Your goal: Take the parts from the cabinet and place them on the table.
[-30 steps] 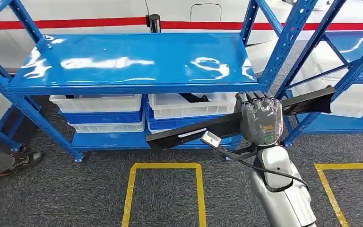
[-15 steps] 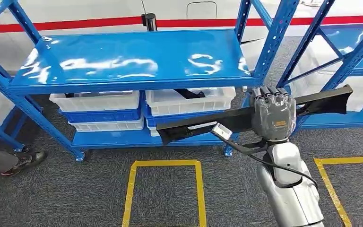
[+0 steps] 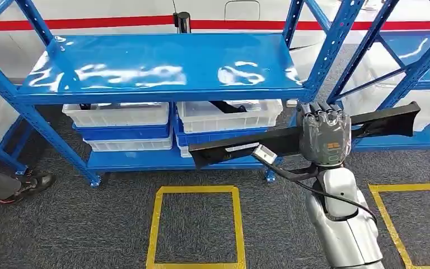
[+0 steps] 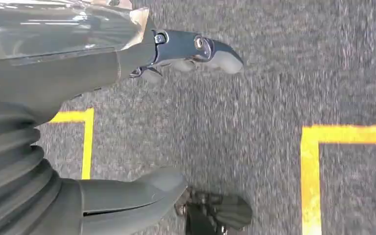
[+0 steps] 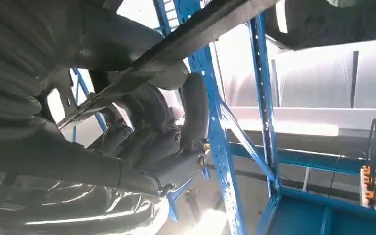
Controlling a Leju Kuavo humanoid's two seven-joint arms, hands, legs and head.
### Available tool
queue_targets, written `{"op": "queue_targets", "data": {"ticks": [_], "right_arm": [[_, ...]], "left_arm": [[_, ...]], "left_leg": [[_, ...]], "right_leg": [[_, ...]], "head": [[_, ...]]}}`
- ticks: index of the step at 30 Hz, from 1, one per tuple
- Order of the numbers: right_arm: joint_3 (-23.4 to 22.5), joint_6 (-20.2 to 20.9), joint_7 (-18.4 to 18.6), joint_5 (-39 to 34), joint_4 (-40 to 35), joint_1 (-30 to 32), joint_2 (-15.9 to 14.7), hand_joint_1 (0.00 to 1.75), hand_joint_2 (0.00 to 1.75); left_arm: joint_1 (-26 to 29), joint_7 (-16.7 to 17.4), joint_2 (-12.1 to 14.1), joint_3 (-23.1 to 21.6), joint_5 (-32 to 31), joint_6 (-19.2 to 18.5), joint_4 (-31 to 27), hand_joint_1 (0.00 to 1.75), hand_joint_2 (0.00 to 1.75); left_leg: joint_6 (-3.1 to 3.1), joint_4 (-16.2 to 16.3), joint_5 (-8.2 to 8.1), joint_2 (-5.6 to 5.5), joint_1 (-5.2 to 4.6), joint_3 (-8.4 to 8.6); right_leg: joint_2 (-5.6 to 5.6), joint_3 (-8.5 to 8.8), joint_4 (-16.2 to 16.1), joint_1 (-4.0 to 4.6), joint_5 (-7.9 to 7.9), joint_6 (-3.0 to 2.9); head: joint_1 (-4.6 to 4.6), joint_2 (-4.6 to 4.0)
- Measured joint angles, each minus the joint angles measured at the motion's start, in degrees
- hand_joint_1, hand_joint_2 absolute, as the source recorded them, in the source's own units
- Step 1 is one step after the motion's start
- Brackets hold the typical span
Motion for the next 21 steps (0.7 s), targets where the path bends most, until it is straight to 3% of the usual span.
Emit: {"op": "queue_targets", "data": {"ticks": [2, 3, 4, 5, 6, 8, 9, 12, 13, 14, 15, 17, 18, 19, 20, 21], "right_arm": [[0.0, -0.1, -0.2, 0.0, 0.0, 0.5, 0.1, 1.62, 1.75], [0.0, -0.2, -0.2, 0.0, 0.0, 0.8, 0.1, 1.62, 1.75], [0.0, -0.2, -0.2, 0.0, 0.1, 1.0, 0.1, 1.62, 1.75], [0.0, -0.2, -0.2, 0.0, 0.1, 1.1, 0.1, 1.62, 1.75], [0.0, -0.2, -0.2, 0.0, 0.1, 1.2, 0.1, 1.62, 1.75], [0.0, -0.2, -0.2, 0.0, 0.1, 1.1, 0.2, 1.62, 1.75], [0.1, -0.2, -0.2, 0.0, 0.1, 1.1, 0.3, 1.62, 1.75], [0.0, -0.3, -0.2, 0.0, 0.1, 1.2, 0.5, 1.62, 1.75], [0.1, -0.3, -0.2, 0.0, 0.1, 1.1, 0.6, 1.62, 1.75], [0.1, -0.3, -0.2, 0.0, 0.1, 1.1, 0.7, 1.62, 1.75], [0.0, -0.3, -0.2, 0.0, 0.1, 1.2, 0.8, 1.62, 1.75], [0.0, -0.4, -0.2, 0.0, 0.1, 1.3, 1.0, 1.62, 1.75], [0.0, -0.5, -0.2, 0.0, 0.1, 1.4, 1.1, 1.62, 1.75], [0.0, -0.5, -0.3, 0.0, 0.2, 1.6, 1.1, 1.62, 1.75], [0.0, -0.5, -0.3, 0.0, 0.2, 1.9, 1.2, 1.62, 1.75], [0.0, -0.5, -0.3, 0.0, 0.2, 2.0, 1.2, 1.62, 1.75]], "left_arm": [[-0.1, -0.1, 0.0, 0.0, 0.1, 0.0, 0.0, 0.00, 1.75], [-0.1, -0.1, 0.0, 0.0, 0.1, -0.1, 0.0, 0.00, 1.75], [0.1, -0.2, 0.0, 0.0, 0.1, -0.2, 0.0, 0.00, 1.75], [0.1, -0.2, 0.0, 0.0, 0.1, -0.3, 0.0, 0.00, 1.75], [0.1, -0.2, -0.1, 0.0, 0.1, -0.4, 0.0, 0.00, 1.75], [0.0, -0.3, -0.1, 0.0, 0.1, -0.4, 0.0, 0.00, 1.75], [0.0, -0.3, -0.1, 0.0, 0.1, -0.4, 0.0, 0.00, 1.75], [0.0, -0.4, -0.2, 0.0, 0.0, -0.4, 0.0, 0.00, 1.75], [0.1, -0.4, -0.2, 0.0, -0.1, -0.4, 0.0, 0.00, 1.75], [0.0, -0.4, -0.1, 0.0, -0.1, -0.3, 0.0, 0.00, 1.75], [0.0, -0.4, -0.2, 0.0, -0.1, -0.2, 0.0, 0.00, 1.75], [0.1, -0.4, -0.2, 0.0, -0.1, -0.2, 0.0, 0.00, 1.75], [0.1, -0.5, -0.2, 0.0, -0.1, -0.2, 0.0, 0.00, 1.75], [0.1, -0.5, -0.2, 0.1, -0.1, -0.2, 0.0, 0.00, 1.75], [0.2, -0.5, -0.2, 0.1, -0.1, -0.2, 0.0, 0.00, 1.75], [0.2, -0.5, -0.2, 0.2, 0.0, -0.2, 0.0, 0.00, 1.75]], "left_leg": [[0.44, 0.0, 0.53, 0.09, -0.20, -0.86], [0.45, 0.0, 0.83, 0.08, -0.31, -1.33], [0.40, 0.1, 1.12, 0.08, -0.40, -1.70], [0.31, 0.1, 1.39, 0.06, -0.46, -2.05], [0.18, 0.1, 1.67, 0.04, -0.48, -2.31], [-0.25, 0.4, 2.04, -0.02, -0.49, -2.66], [-0.52, 0.6, 2.11, -0.06, -0.89, -2.89], [-1.50, 0.3, 2.75, 0.04, -0.64, -3.01], [-1.82, 0.4, 2.95, 0.02, -0.61, -3.19], [-2.12, 1.3, 1.95, -0.20, -0.31, -3.72], [-2.44, 3.6, -0.46, -0.23, -0.27, -4.62], [-3.16, 12.3, -5.72, -0.24, 0.09, -8.00], [-3.43, 16.5, -7.45, -0.23, 0.21, -9.60], [-3.60, 18.5, -7.82, -0.22, 0.27, -10.17], [-3.62, 17.6, -6.88, -0.21, 0.32, -9.27], [-3.55, 14.4, -5.09, -0.20, 0.35, -7.25]], "right_leg": [[0.02, -4.36, 10.2, -0.07, -4.74, -0.65], [0.03, -5.82, 14.1, -0.06, -6.08, -0.58], [0.03, -6.00, 15.3, -0.04, -6.33, -0.25], [0.02, -4.68, 13.5, -0.03, -5.69, 0.13], [0.02, -1.75, 9.0, -0.02, -4.20, 0.57], [-0.06, 5.79, -3.0, -0.03, -1.14, 0.95], [-0.02, 5.71, -4.0, 0.52, -1.23, 0.40], [0.09, 5.24, -4.0, 0.80, -0.50, -0.63], [0.09, 5.41, -4.2, 0.32, -0.07, -1.19], [-0.02, 5.58, -4.4, -0.24, 0.32, -1.53], [-0.06, 5.32, -4.4, -0.26, 0.72, -2.14], [-0.07, 4.68, -4.3, -0.23, 1.08, -2.32], [-0.08, 4.35, -4.2, -0.16, 1.28, -2.35], [-0.07, 4.15, -4.2, -0.16, 1.39, -2.18], [-0.07, 4.04, -4.2, -0.16, 1.46, -2.08], [-0.06, 4.00, -4.1, -0.18, 1.48, -2.04]], "head": [[0.24, 0.00], [0.31, 0.00], [0.35, 0.00], [0.33, 0.00], [0.35, 0.00], [0.39, 0.00], [0.33, 0.00], [0.33, 0.00], [0.39, 0.00], [0.35, 0.00], [0.24, 0.00], [0.20, 0.00], [0.20, 0.00], [0.20, 0.00], [0.20, 0.00], [0.17, 0.00]]}}
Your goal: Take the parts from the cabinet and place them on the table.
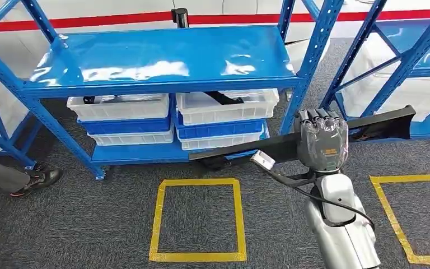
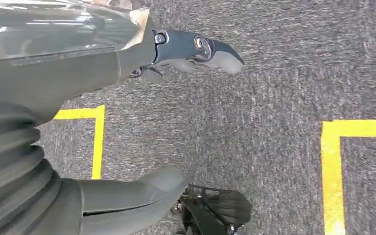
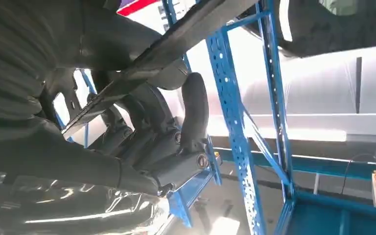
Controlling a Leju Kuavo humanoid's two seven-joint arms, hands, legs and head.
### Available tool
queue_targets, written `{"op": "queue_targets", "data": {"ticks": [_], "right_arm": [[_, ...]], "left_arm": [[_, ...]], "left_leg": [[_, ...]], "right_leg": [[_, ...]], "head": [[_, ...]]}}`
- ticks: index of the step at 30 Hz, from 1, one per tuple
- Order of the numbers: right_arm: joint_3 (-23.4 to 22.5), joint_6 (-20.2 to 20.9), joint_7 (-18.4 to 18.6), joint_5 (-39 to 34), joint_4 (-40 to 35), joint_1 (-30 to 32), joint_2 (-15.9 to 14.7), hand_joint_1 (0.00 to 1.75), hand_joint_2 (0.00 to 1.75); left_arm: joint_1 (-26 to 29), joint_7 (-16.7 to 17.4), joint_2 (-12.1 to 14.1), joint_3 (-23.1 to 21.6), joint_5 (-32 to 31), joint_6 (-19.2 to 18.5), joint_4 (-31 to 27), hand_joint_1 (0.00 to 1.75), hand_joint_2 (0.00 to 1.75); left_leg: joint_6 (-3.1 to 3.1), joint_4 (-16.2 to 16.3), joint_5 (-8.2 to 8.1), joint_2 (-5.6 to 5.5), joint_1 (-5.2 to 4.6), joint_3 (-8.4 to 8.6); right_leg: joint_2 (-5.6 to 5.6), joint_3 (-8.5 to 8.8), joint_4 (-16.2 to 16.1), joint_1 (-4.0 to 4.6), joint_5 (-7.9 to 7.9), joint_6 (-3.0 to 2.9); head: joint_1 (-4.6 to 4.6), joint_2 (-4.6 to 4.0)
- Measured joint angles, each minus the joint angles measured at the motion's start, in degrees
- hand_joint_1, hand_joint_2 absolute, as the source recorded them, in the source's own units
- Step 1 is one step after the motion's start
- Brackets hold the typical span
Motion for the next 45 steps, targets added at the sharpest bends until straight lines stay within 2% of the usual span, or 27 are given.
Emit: {"op": "queue_targets", "data": {"ticks": [2, 3, 4, 6, 7, 8, 9, 11, 12, 13, 14, 15, 17, 18, 19, 20, 21, 22, 26, 33, 35, 36, 39, 45], "right_arm": [[0.0, 0.0, 0.0, 0.0, 0.0, -0.1, 0.0, 1.62, 1.75], [0.0, 0.0, 0.0, 0.0, 0.0, -0.1, 0.0, 1.62, 1.75], [0.0, 0.0, 0.0, 0.0, 0.0, -0.2, 0.0, 1.62, 1.75], [0.0, 0.0, 0.0, 0.0, 0.0, -0.1, 0.3, 1.62, 1.75], [0.0, 0.0, 0.0, 0.0, 0.0, -0.1, 0.3, 1.62, 1.75], [0.0, 0.0, 0.0, 0.0, 0.0, -0.2, 0.3, 1.62, 1.75], [-0.1, 0.0, 0.0, 0.0, 0.0, -0.2, 0.3, 1.62, 1.75], [-0.1, 0.0, 0.1, 0.0, 0.0, -0.2, 0.3, 1.62, 1.75], [-0.1, 0.0, 0.1, 0.0, 0.1, -0.2, 0.3, 1.62, 1.75], [-0.1, 0.0, 0.2, 0.0, 0.3, -0.2, 0.2, 1.62, 1.75], [-0.1, 0.0, 0.2, 0.0, 0.4, -0.2, 0.2, 1.62, 1.75], [-0.1, 0.0, 0.3, 0.0, 0.4, -0.2, 0.2, 1.62, 1.75], [-0.1, 0.0, 0.4, 0.0, 0.4, -0.3, 0.2, 1.62, 1.75], [-0.1, -0.1, 0.4, 0.0, 0.4, -0.4, 0.2, 1.62, 1.75], [0.0, -0.1, 0.3, 0.0, 0.4, -0.4, 0.3, 1.62, 1.75], [0.0, -0.2, 0.3, 0.0, 0.4, -0.4, 0.3, 1.62, 1.75], [0.0, -0.2, 0.3, 0.0, 0.5, -0.3, 0.2, 1.62, 1.75], [0.0, -0.2, 0.4, 0.0, 0.5, -0.3, 0.2, 1.62, 1.75], [0.0, -0.2, 0.3, 0.0, 0.5, -0.4, 0.2, 1.62, 1.75], [0.0, -0.2, 0.6, 0.0, 0.5, -0.4, 0.2, 1.62, 1.75], [0.0, -0.2, 0.7, 0.0, 0.5, -0.4, 0.2, 1.62, 1.75], [0.0, -0.1, 0.7, 0.0, 0.5, -0.4, 0.2, 1.62, 1.75], [0.0, -0.1, 0.7, 0.0, 0.5, -0.5, 0.1, 1.62, 1.75], [-0.5, -0.1, 0.7, 0.0, 0.5, -0.7, 0.1, 1.62, 1.75]], "left_arm": [[-0.1, 0.0, 0.0, 0.0, 0.0, 0.0, 0.0, 0.00, 1.75], [-0.2, 0.0, 0.1, 0.0, 0.0, 0.0, 0.0, 0.00, 1.75], [-0.2, -0.1, 0.1, 0.1, 0.0, 0.0, 0.0, 0.00, 1.75], [-0.1, -0.1, 0.0, 0.1, 0.0, 0.1, 0.0, 0.00, 1.75], [-0.1, -0.1, 0.0, 0.1, 0.0, 0.1, 0.0, 0.00, 1.75], [-0.1, -0.1, 0.0, 0.1, 0.0, 0.1, 0.0, 0.00, 1.75], [-0.2, -0.1, 0.0, 0.1, 0.0, 0.1, 0.0, 0.00, 1.75], [-0.3, -0.1, 0.0, 0.1, 0.0, 0.1, 0.0, 0.00, 1.75], [-0.3, -0.1, 0.0, 0.1, -0.1, 0.1, 0.0, 0.00, 1.75], [-0.2, -0.1, 0.0, 0.1, -0.1, 0.1, 0.0, 0.00, 1.75], [-0.2, 0.0, 0.0, 0.2, -0.1, 0.2, 0.0, 0.00, 1.75], [-0.1, 0.0, -0.1, 0.2, -0.1, 0.2, 0.0, 0.00, 1.75], [-0.2, 0.0, -0.1, 0.2, -0.1, 0.3, 0.0, 0.00, 1.75], [-0.2, 0.0, -0.1, 0.2, -0.1, 0.3, 0.0, 0.00, 1.75], [-0.3, 0.0, -0.1, 0.2, -0.1, 0.3, 0.0, 0.00, 1.75], [-0.3, -0.1, -0.1, 0.3, -0.1, 0.3, 0.0, 0.00, 1.75], [-0.2, -0.1, 0.0, 0.3, -0.1, 0.4, 0.0, 0.00, 1.75], [-0.1, -0.1, 0.0, 0.3, -0.1, 0.3, 0.0, 0.00, 1.75], [-0.2, -0.2, -0.1, 0.4, -0.1, 0.3, 0.0, 0.00, 1.75], [-0.2, -0.4, -0.1, 0.6, -0.2, 0.3, 0.0, 0.00, 1.75], [-0.2, -0.4, -0.1, 0.6, -0.2, 0.3, 0.0, 0.00, 1.75], [-0.2, -0.4, -0.1, 0.6, -0.2, 0.3, 0.0, 0.00, 1.75], [-0.2, -0.4, -0.1, 0.7, -0.2, 0.3, 0.0, 0.00, 1.75], [-0.2, -0.5, -0.1, 1.0, -0.2, 0.3, 0.0, 0.00, 1.75]], "left_leg": [[0.57, -10.4, 4.25, -0.06, 0.01, 6.20], [0.99, -13.3, 3.80, -0.18, -0.14, 7.82], [1.30, -13.7, 4.02, -0.09, -0.34, 7.58], [1.64, -13.5, 4.19, -0.09, -0.62, 7.16], [2.05, -13.7, 4.46, -0.07, -0.67, 7.11], [2.85, -14.4, 5.07, 0.17, -0.10, 7.20], [3.29, -14.4, 5.29, 0.19, -0.30, 7.01], [3.72, -14.4, 5.62, 0.24, -0.38, 6.41], [3.87, -14.4, 5.81, 0.27, -0.38, 6.10], [3.78, -14.4, 6.02, 0.28, -0.38, 5.82], [3.63, -14.3, 6.21, 0.28, -0.37, 5.56], [3.45, -14.3, 6.32, 0.25, -0.33, 5.40], [3.09, -13.9, 6.41, 0.23, -0.22, 5.23], [2.71, -13.4, 6.34, 0.25, -0.33, 4.97], [2.28, -13.0, 6.19, 0.24, -0.68, 4.60], [1.96, -13.1, 6.40, 0.23, -0.79, 4.37], [2.99, -13.1, 6.26, 0.17, -0.67, 4.26], [3.76, -13.1, 6.70, 0.15, -0.65, 4.15], [4.12, -13.5, 7.23, 0.11, -0.50, 4.19], [2.96, -13.8, 7.72, 0.10, -0.24, 4.13], [1.84, -13.9, 7.66, 0.10, -0.17, 4.11], [1.64, -13.9, 7.65, 0.10, -0.16, 4.09], [1.42, -13.9, 7.60, 0.10, -0.25, 4.01], [1.43, -13.8, 7.60, -0.01, -0.62, 3.82]], "right_leg": [[0.04, 0.07, 0.1, 0.00, 0.03, 0.09], [0.04, -0.08, 0.2, 0.23, 0.12, 0.32], [0.07, -0.46, 0.3, 0.69, 0.26, 0.54], [0.05, -0.76, 0.2, 0.53, 0.58, 1.04], [0.06, -0.87, 0.1, 0.54, 0.71, 1.42], [0.02, -1.51, 0.8, 0.65, 0.15, 1.78], [0.12, -2.30, 2.5, 0.54, -1.11, 1.63], [0.13, -6.28, 11.4, 0.32, -5.56, 0.86], [0.13, -8.19, 15.7, 0.26, -7.13, 0.83], [0.13, -9.31, 18.5, 0.23, -7.87, 1.17], [0.12, -9.06, 18.5, 0.08, -7.53, 1.70], [0.11, -7.19, 15.5, -0.11, -6.25, 2.36], [0.01, -1.27, 5.0, -0.66, -2.63, 3.60], [-0.10, 0.51, 1.2, -0.86, -2.45, 3.67], [0.34, 0.68, 1.2, -0.15, -2.14, 2.95], [0.34, 0.43, 1.2, -0.31, -1.93, 2.64], [0.33, 0.40, 1.2, -0.63, -1.81, 2.50], [0.37, 0.34, 1.2, -0.47, -1.65, 2.24], [0.35, 0.12, 1.2, -0.09, -1.33, 1.63], [0.35, -0.16, 1.3, 0.29, -1.20, 1.41], [0.35, -0.25, 1.3, 0.35, -1.21, 1.40], [0.35, -0.28, 1.3, 0.37, -1.21, 1.40], [0.35, -0.41, 1.3, 0.42, -1.21, 1.40], [0.27, -0.50, 1.3, 0.18, -1.19, 1.45]], "head": [[0.00, 0.00], [0.07, 0.00], [0.13, 0.00], [0.07, 0.00], [0.07, 0.00], [0.07, 0.00], [0.13, 0.00], [0.31, 0.00], [0.28, 0.00], [0.46, 0.00], [0.42, 0.00], [0.44, 0.00], [0.46, 0.00], [0.59, 0.00], [0.48, 0.00], [0.39, 0.00], [0.48, 0.00], [0.44, 0.00], [0.46, 0.00], [0.44, 0.00], [0.46, 0.00], [0.46, 0.00], [0.46, 0.00], [0.48, 0.00]]}}
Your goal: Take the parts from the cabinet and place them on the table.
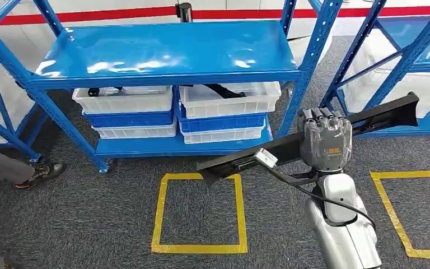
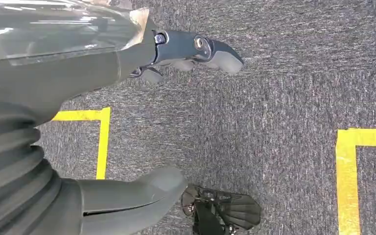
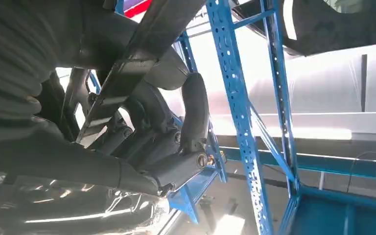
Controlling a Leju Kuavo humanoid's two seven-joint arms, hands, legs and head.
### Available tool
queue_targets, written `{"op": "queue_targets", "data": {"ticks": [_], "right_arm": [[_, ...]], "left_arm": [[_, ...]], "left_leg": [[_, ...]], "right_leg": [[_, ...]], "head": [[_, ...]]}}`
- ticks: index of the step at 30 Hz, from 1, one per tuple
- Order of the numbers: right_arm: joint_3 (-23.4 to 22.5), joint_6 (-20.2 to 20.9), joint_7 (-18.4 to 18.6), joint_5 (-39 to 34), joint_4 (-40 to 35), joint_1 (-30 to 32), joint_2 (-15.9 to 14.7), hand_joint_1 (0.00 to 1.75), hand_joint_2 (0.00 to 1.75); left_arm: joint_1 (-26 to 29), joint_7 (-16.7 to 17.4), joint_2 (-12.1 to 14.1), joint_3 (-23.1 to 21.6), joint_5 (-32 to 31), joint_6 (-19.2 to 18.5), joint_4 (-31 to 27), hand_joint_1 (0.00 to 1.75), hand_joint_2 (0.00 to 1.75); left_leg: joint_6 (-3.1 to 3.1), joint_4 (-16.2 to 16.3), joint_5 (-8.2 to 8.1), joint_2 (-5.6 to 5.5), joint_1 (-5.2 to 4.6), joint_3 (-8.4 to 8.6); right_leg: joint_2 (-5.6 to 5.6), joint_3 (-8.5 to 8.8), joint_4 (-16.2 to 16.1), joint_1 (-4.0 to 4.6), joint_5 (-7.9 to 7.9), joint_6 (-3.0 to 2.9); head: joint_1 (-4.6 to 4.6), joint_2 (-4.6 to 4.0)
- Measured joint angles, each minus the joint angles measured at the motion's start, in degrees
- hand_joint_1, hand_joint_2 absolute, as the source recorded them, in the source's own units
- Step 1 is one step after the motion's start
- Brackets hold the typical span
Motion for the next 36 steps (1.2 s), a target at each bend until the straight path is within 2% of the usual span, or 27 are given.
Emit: {"op": "queue_targets", "data": {"ticks": [10, 15, 19, 21, 22, 23, 24, 25, 26, 27, 28, 29, 30, 32, 33, 34, 35, 36], "right_arm": [[-0.9, 0.0, 0.0, 0.0, 0.0, 0.0, 0.0, 1.62, 1.75], [-1.0, 0.0, 0.0, 0.0, 0.0, 0.2, 0.0, 1.62, 1.75], [-1.2, 0.0, 0.0, 0.0, -0.2, 0.6, 0.1, 1.62, 1.75], [-1.3, 0.0, 0.0, 0.0, -0.4, 0.7, 0.2, 1.62, 1.75], [-1.3, 0.0, 0.0, 0.0, -0.6, 0.7, 0.2, 1.62, 1.75], [-1.5, 0.0, -0.1, 0.0, -0.8, 0.7, 0.1, 1.62, 1.75], [-1.7, 0.0, -0.2, 0.0, -0.9, 0.8, 0.1, 1.62, 1.75], [-1.8, 0.0, -0.3, 0.0, -0.9, 0.8, 0.2, 1.62, 1.75], [-1.9, 0.0, -0.3, 0.0, -0.9, 0.9, 0.1, 1.62, 1.75], [-2.1, 0.0, -0.3, 0.0, -0.9, 1.1, 0.1, 1.62, 1.75], [-2.2, 0.0, -0.3, 0.0, -0.9, 1.3, 0.1, 1.62, 1.75], [-2.2, 0.0, -0.4, 0.0, -0.9, 1.4, 0.1, 1.62, 1.75], [-2.3, 0.0, -0.4, 0.0, -0.9, 1.3, 0.1, 1.62, 1.75], [-2.3, 0.0, -0.6, 0.0, -0.9, 1.2, 0.1, 1.62, 1.75], [-2.3, 0.0, -0.7, 0.0, -1.0, 1.1, 0.2, 1.62, 1.75], [-2.3, 0.1, -0.8, 0.0, -1.0, 1.3, 0.2, 1.62, 1.75], [-2.4, 0.1, -0.8, 0.0, -1.1, 1.2, 0.2, 1.62, 1.75], [-2.4, 0.2, -0.8, 0.0, -1.1, 1.3, 0.2, 1.62, 1.75]], "left_arm": [[0.0, 0.0, 0.0, 0.2, -0.2, -0.1, 0.0, 0.00, 1.75], [-0.1, 0.3, 0.0, 0.2, -0.7, -0.2, 0.0, 0.00, 1.75], [-0.1, 0.5, 0.1, 0.2, -0.8, -0.2, 0.0, 0.00, 1.75], [-0.1, 0.5, 0.1, 0.2, -0.9, -0.2, 0.0, 0.00, 1.75], [-0.1, 0.5, 0.1, 0.2, -0.9, -0.2, 0.0, 0.00, 1.75], [-0.2, 0.5, 0.0, 0.2, -0.9, -0.2, 0.0, 0.00, 1.75], [-0.2, 0.5, -0.1, 0.2, -0.9, -0.2, 0.0, 0.00, 1.75], [-0.3, 0.5, -0.1, 0.3, -0.8, -0.2, 0.0, 0.00, 1.75], [-0.4, 0.5, -0.1, 0.3, -0.8, -0.2, 0.0, 0.00, 1.75], [-0.4, 0.5, -0.2, 0.3, -0.8, -0.2, 0.0, 0.00, 1.75], [-0.4, 0.4, -0.1, 0.4, -0.7, -0.2, 0.0, 0.00, 1.75], [-0.3, 0.4, -0.2, 0.4, -0.7, -0.4, 0.0, 0.00, 1.75], [-0.4, 0.4, -0.2, 0.4, -0.7, -0.4, 0.0, 0.00, 1.75], [-0.4, 0.4, -0.3, 0.4, -0.7, -0.4, 0.0, 0.00, 1.75], [-0.5, 0.4, -0.1, 0.4, -0.7, -0.3, 0.0, 0.00, 1.75], [-0.5, 0.4, 0.0, 0.5, -0.7, -0.3, -0.1, 0.00, 1.75], [-0.4, 0.4, -0.1, 0.5, -0.8, -0.3, -0.1, 0.00, 1.75], [-0.4, 0.4, -0.1, 0.5, -0.8, -0.3, -0.1, 0.00, 1.75]], "left_leg": [[0.03, 0.1, -0.01, -0.01, -0.10, -0.10], [0.20, 0.5, -0.11, -0.02, -0.12, -0.36], [0.67, 0.9, -0.41, -0.03, -0.16, -0.64], [1.03, 1.0, -0.20, -0.06, -0.30, -0.70], [1.51, 0.4, 0.21, -0.02, -0.32, -0.59], [1.99, -0.8, 1.02, 0.42, 0.42, -0.18], [2.35, -1.3, 1.32, 0.46, 0.27, -0.17], [2.60, -1.3, 1.58, 0.55, 0.27, -0.44], [2.57, -1.3, 1.75, 0.56, 0.27, -0.75], [2.48, -1.3, 2.02, 0.57, 0.26, -1.12], [2.35, -1.2, 2.32, 0.58, 0.29, -1.49], [2.14, -1.2, 2.70, 0.60, 0.37, -1.92], [1.79, -1.1, 3.04, 0.60, 0.47, -2.37], [0.91, -0.5, 3.68, 0.58, 0.95, -3.45], [0.42, 0.0, 3.96, 0.50, 0.72, -3.92], [0.03, -0.1, 4.30, 0.42, 0.69, -4.03], [-0.25, 0.3, 4.62, 0.24, 0.42, -4.01], [-0.27, 0.0, 5.18, 0.08, 0.48, -4.04]], "right_leg": [[0.00, -0.04, 0.0, -0.16, 0.08, 0.13], [0.01, -0.04, 0.0, -0.57, 0.18, 0.30], [0.00, -0.04, -0.1, -0.69, 0.22, 0.50], [0.01, 0.01, -0.3, -0.79, 0.57, 0.99], [0.05, 0.00, -0.6, -0.60, 0.82, 1.38], [-0.02, -0.27, 0.1, -0.31, 0.05, 1.38], [-0.04, -1.13, 1.7, -0.30, -1.68, 0.92], [-0.04, -2.50, 5.2, -0.32, -4.01, 0.36], [-0.04, -4.34, 10.1, -0.42, -6.52, 0.05], [-0.03, -5.93, 14.6, -0.47, -8.44, 0.06], [-0.04, -6.55, 16.9, -0.54, -9.06, 0.40], [-0.05, -5.66, 16.3, -0.71, -8.72, 1.01], [-0.06, -3.42, 13.1, -0.96, -7.53, 1.79], [-0.21, 3.44, 1.7, -1.63, -4.02, 3.50], [-0.22, 4.84, -0.4, -1.67, -4.91, 3.31], [0.22, 4.56, 0.5, -0.51, -3.36, 2.87], [0.19, 3.30, 0.5, -0.88, -3.47, 2.46], [0.20, 3.07, 0.7, -0.89, -3.32, 2.20]], "head": [[0.00, 0.00], [-0.04, 0.00], [0.00, 0.00], [-0.02, 0.00], [-0.07, 0.00], [0.03, 0.00], [-0.01, 0.00], [0.15, 0.00], [0.15, 0.00], [0.13, 0.00], [0.17, 0.00], [0.18, 0.00], [0.17, 0.00], [0.17, 0.00], [0.22, 0.00], [0.24, 0.00], [0.17, 0.00], [0.00, 0.00]]}}
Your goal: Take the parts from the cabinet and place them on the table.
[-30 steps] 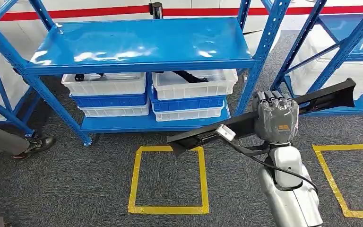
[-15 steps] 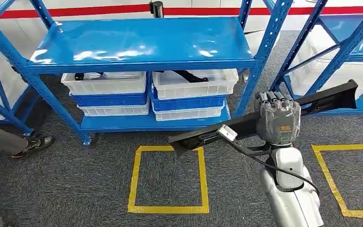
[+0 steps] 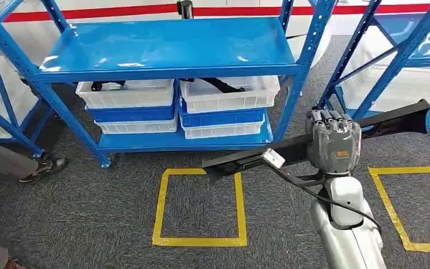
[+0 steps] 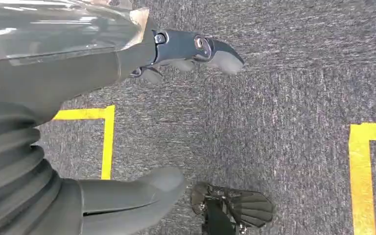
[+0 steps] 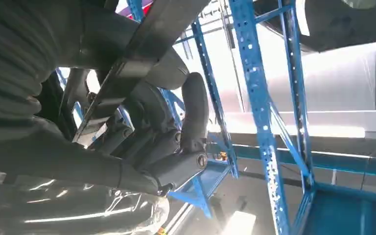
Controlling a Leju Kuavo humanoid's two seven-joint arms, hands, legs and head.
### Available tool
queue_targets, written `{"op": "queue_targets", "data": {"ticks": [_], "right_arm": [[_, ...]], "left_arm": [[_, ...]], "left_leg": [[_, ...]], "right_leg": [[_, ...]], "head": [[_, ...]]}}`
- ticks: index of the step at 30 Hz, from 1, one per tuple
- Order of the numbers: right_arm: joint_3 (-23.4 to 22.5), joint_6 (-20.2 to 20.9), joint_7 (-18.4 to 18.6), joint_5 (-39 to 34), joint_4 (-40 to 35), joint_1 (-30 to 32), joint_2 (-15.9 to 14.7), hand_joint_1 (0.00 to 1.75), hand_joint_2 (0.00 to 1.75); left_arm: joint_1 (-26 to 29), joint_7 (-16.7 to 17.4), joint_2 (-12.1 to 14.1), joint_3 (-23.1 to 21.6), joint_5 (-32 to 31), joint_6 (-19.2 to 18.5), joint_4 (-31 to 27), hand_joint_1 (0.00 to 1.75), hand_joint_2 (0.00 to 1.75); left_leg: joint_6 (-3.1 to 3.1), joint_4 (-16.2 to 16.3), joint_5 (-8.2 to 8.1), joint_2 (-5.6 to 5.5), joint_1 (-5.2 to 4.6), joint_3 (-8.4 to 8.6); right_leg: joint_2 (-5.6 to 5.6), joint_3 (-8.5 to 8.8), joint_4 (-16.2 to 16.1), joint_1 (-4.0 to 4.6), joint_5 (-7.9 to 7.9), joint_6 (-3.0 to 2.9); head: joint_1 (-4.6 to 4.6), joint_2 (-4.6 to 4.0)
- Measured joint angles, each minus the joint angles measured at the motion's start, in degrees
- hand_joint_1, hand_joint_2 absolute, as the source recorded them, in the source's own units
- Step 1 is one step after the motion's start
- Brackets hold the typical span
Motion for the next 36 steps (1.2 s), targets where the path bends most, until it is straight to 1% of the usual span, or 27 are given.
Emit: {"op": "queue_targets", "data": {"ticks": [1, 2, 4, 6, 7, 8, 9, 11, 12, 13, 14, 16, 17, 18, 19, 20, 22, 24, 26, 27, 28, 29, 30, 32, 33, 34, 36], "right_arm": [[0.0, 0.0, 0.0, 0.0, 0.0, -0.1, 0.1, 1.62, 1.75], [0.0, 0.0, 0.0, 0.0, -0.1, -0.2, 0.1, 1.62, 1.75], [0.0, 0.3, 0.0, 0.0, -0.1, -0.3, 0.3, 1.62, 1.75], [0.0, 0.5, 0.0, 0.0, -0.1, -0.3, 0.3, 1.62, 1.75], [0.0, 0.5, 0.0, 0.0, -0.1, -0.2, 0.3, 1.62, 1.75], [0.0, 0.5, -0.1, 0.0, -0.1, -0.1, 0.3, 1.62, 1.75], [0.0, 0.5, -0.1, 0.0, -0.1, -0.1, 0.3, 1.62, 1.75], [0.0, 0.5, -0.1, 0.0, -0.1, -0.2, 0.3, 1.62, 1.75], [0.0, 0.5, -0.1, 0.0, -0.1, -0.2, 0.4, 1.62, 1.75], [0.0, 0.5, -0.1, 0.0, -0.2, -0.2, 0.4, 1.62, 1.75], [0.0, 0.5, -0.1, 0.0, -0.2, -0.3, 0.4, 1.62, 1.75], [0.0, 0.5, -0.1, 0.0, -0.2, -0.3, 0.5, 1.62, 1.75], [0.0, 0.5, -0.1, 0.0, -0.2, -0.3, 0.5, 1.62, 1.75], [0.0, 0.5, -0.1, 0.0, -0.2, -0.3, 0.4, 1.62, 1.75], [-0.1, 0.6, -0.1, 0.0, -0.2, -0.5, 0.4, 1.62, 1.75], [-0.1, 0.6, -0.1, 0.0, -0.2, -0.5, 0.4, 1.62, 1.75], [-0.1, 0.6, -0.1, 0.0, -0.2, -0.3, 0.4, 1.62, 1.75], [-0.1, 0.6, -0.1, 0.0, -0.2, -0.3, 0.3, 1.62, 1.75], [-0.1, 0.6, -0.1, 0.0, -0.2, -0.3, 0.3, 1.62, 1.75], [0.0, 0.6, -0.1, 0.0, -0.2, -0.4, 0.3, 1.62, 1.75], [0.0, 0.6, -0.1, 0.0, -0.2, -0.5, 0.3, 1.62, 1.75], [0.0, 0.5, 0.0, 0.0, -0.4, -0.3, 0.3, 1.62, 1.75], [0.0, 0.5, 0.0, 0.0, -0.4, -0.3, 0.2, 1.62, 1.75], [0.0, 0.5, 0.0, 0.0, -0.5, -0.1, 0.1, 1.62, 1.75], [0.0, 0.5, 0.0, 0.0, -0.5, -0.1, 0.1, 1.62, 1.75], [0.0, 0.5, 0.0, 0.0, -0.6, -0.1, 0.1, 1.62, 1.75], [-0.2, 0.5, 0.0, 0.0, -0.7, 0.0, 0.1, 1.62, 1.75]], "left_arm": [[0.1, 0.0, 0.0, 0.0, 0.0, 0.0, 0.0, 0.00, 1.75], [0.3, 0.0, 0.1, 0.1, 0.0, 0.0, 0.0, 0.00, 1.75], [0.4, 0.0, 0.0, 0.1, 0.0, 0.0, 0.0, 0.00, 1.75], [0.4, 0.0, 0.0, 0.1, 0.0, 0.0, 0.0, 0.00, 1.75], [0.4, 0.0, 0.0, 0.1, 0.0, 0.0, 0.0, 0.00, 1.75], [0.4, 0.0, 0.0, 0.1, 0.0, 0.0, 0.0, 0.00, 1.75], [0.4, 0.0, 0.0, 0.1, 0.0, 0.0, 0.0, 0.00, 1.75], [0.4, 0.0, 0.0, 0.1, 0.0, 0.0, 0.0, 0.00, 1.75], [0.2, 0.0, 0.1, 0.1, 0.0, 0.0, -0.2, 0.00, 1.75], [0.1, 0.0, 0.2, 0.1, 0.0, 0.0, -0.3, 0.00, 1.75], [0.0, 0.0, 0.2, 0.1, -0.1, 0.0, -0.3, 0.00, 1.75], [0.0, 0.0, 0.2, 0.1, -0.1, 0.0, -0.3, 0.00, 1.75], [0.1, 0.0, 0.2, 0.1, -0.1, 0.0, -0.3, 0.00, 1.75], [0.0, 0.0, 0.1, 0.1, -0.1, 0.0, -0.3, 0.00, 1.75], [-0.1, 0.0, 0.1, 0.2, -0.1, 0.0, -0.3, 0.00, 1.75], [-0.1, 0.0, 0.1, 0.2, -0.1, 0.0, -0.3, 0.00, 1.75], [-0.1, 0.0, 0.0, 0.2, -0.1, 0.0, -0.3, 0.00, 1.75], [-0.1, 0.0, 0.0, 0.2, -0.1, 0.0, -0.3, 0.00, 1.75], [-0.1, 0.0, -0.1, 0.2, -0.1, 0.0, -0.3, 0.00, 1.75], [-0.1, -0.1, -0.1, 0.2, -0.1, -0.1, -0.3, 0.00, 1.75], [-0.1, -0.5, 0.0, 0.2, -0.1, -0.1, -0.3, 0.00, 1.75], [-0.1, -0.8, -0.1, 0.2, 0.0, -0.2, -0.3, 0.00, 1.75], [-0.1, -1.2, -0.1, 0.2, 0.0, -0.1, -0.3, 0.00, 1.75], [0.2, -1.8, -0.1, 0.2, -0.1, 0.2, -0.3, 0.00, 1.75], [0.3, -2.0, 0.0, 0.3, -0.1, 0.3, -0.3, 0.00, 1.75], [0.4, -2.1, 0.0, 0.3, -0.1, 0.3, -0.3, 0.00, 1.75], [0.5, -2.1, -0.1, 0.5, -0.1, 0.4, -0.3, 0.00, 1.75]], "left_leg": [[-0.17, -0.4, 0.54, 0.00, 0.16, -0.03], [-0.41, -0.3, 0.75, 0.01, 0.54, -0.51], [-0.81, 5.2, -7.02, -0.12, 0.56, -2.41], [-1.08, 15.3, -13.23, -0.10, 0.59, -5.10], [-1.06, 19.3, -14.81, -0.11, 0.57, -5.72], [-0.91, 20.5, -14.66, -0.11, 0.56, -4.99], [-0.61, 19.0, -13.61, -0.10, 0.55, -2.99], [0.51, 10.0, -11.09, -0.17, 0.25, 4.46], [1.35, 5.0, -11.25, -0.45, -0.05, 8.49], [1.82, 1.1, -12.46, -0.35, -0.56, 11.10], [1.57, 0.8, -12.31, -0.26, -0.60, 11.08], [1.99, 0.7, -11.74, -0.26, -1.17, 10.68], [2.40, -0.3, -10.56, -0.08, -0.97, 10.16], [2.37, -0.9, -9.56, 0.34, -0.68, 10.23], [2.90, -1.0, -8.81, 0.28, -0.67, 9.30], [2.88, -1.0, -8.16, 0.36, -0.69, 8.34], [2.88, -0.9, -6.84, 0.49, -0.71, 6.54], [2.61, -0.9, -5.53, 0.63, -0.65, 4.79], [2.08, -0.5, -4.36, 0.67, -0.54, 3.12], [1.72, 0.0, -3.97, 0.64, -0.60, 2.59], [1.41, 0.3, -3.80, 0.61, -0.80, 1.87], [1.06, 0.4, -3.47, 0.57, -0.89, 1.84], [0.86, 0.5, -3.17, 0.58, -0.98, 1.82], [0.11, 0.3, -2.37, 0.58, -0.57, 1.61], [-0.20, 0.8, -3.18, 0.47, -0.22, 1.20], [-0.47, 2.7, -6.15, 0.41, -0.19, 0.45], [-1.07, 10.7, -12.10, 0.18, 0.01, -2.22]], "right_leg": [[-0.04, -0.25, 0.1, 0.08, 0.35, -0.61], [-0.23, -0.88, -0.1, -0.53, 1.08, -1.73], [-0.34, -1.99, -0.1, -0.26, 2.54, -3.27], [-0.35, -3.66, 0.0, 0.05, 3.76, -3.56], [-0.36, -4.48, 0.1, 0.20, 4.35, -3.56], [-0.37, -5.29, 0.1, 0.36, 4.92, -3.51], [-0.35, -5.87, 0.1, 0.49, 5.42, -3.46], [-0.28, -6.72, 0.1, 0.76, 6.24, -3.19], [-0.31, -6.83, 0.1, 0.51, 6.58, -3.08], [-0.24, -7.12, 0.1, 1.14, 6.97, -2.74], [-0.40, -7.21, 0.1, 0.93, 7.42, -2.13], [-0.47, -7.24, -0.3, 0.50, 8.31, -1.22], [-0.38, -7.55, -0.5, 0.94, 8.67, -0.89], [-0.42, -8.24, 0.5, 0.79, 7.37, -1.05], [-0.40, -9.58, 2.9, 0.94, 4.42, -1.67], [-0.39, -10.78, 7.1, 0.86, 1.13, -2.09], [-0.39, -12.58, 15.0, 0.82, -2.53, -1.83], [-0.39, -11.27, 16.9, 0.71, -0.85, -0.38], [-0.41, -5.16, 9.5, 0.44, 2.74, 1.04], [-0.44, -1.26, 3.8, 0.16, 2.29, 0.94], [-0.38, 2.00, -0.3, 0.72, -0.21, 0.18], [-0.26, 1.50, -1.0, 1.31, -0.56, -0.72], [-0.30, 0.93, -1.2, 1.00, -0.56, -1.03], [-0.34, 0.66, -1.1, 0.80, 0.05, -2.57], [-0.45, 0.52, -1.2, 0.55, 0.57, -3.25], [-0.47, 0.38, -1.1, 0.55, 1.06, -4.01], [-0.45, -0.54, -1.0, 0.59, 1.83, -4.24]], "head": [[0.00, 0.00], [-0.06, 0.00], [-0.22, 0.00], [-0.30, 0.00], [-0.28, 0.00], [-0.31, 0.00], [-0.35, 0.00], [-0.33, 0.00], [-0.35, 0.00], [-0.28, 0.00], [-0.22, 0.00], [-0.48, 0.00], [-0.46, 0.00], [-0.46, 0.00], [-0.15, 0.00], [0.02, 0.00], [0.00, 0.00], [0.05, 0.00], [0.02, 0.00], [0.05, 0.00], [0.22, 0.00], [0.00, 0.00], [0.05, 0.00], [0.00, 0.00], [0.05, 0.00], [-0.15, 0.00], [-0.24, 0.00]]}}
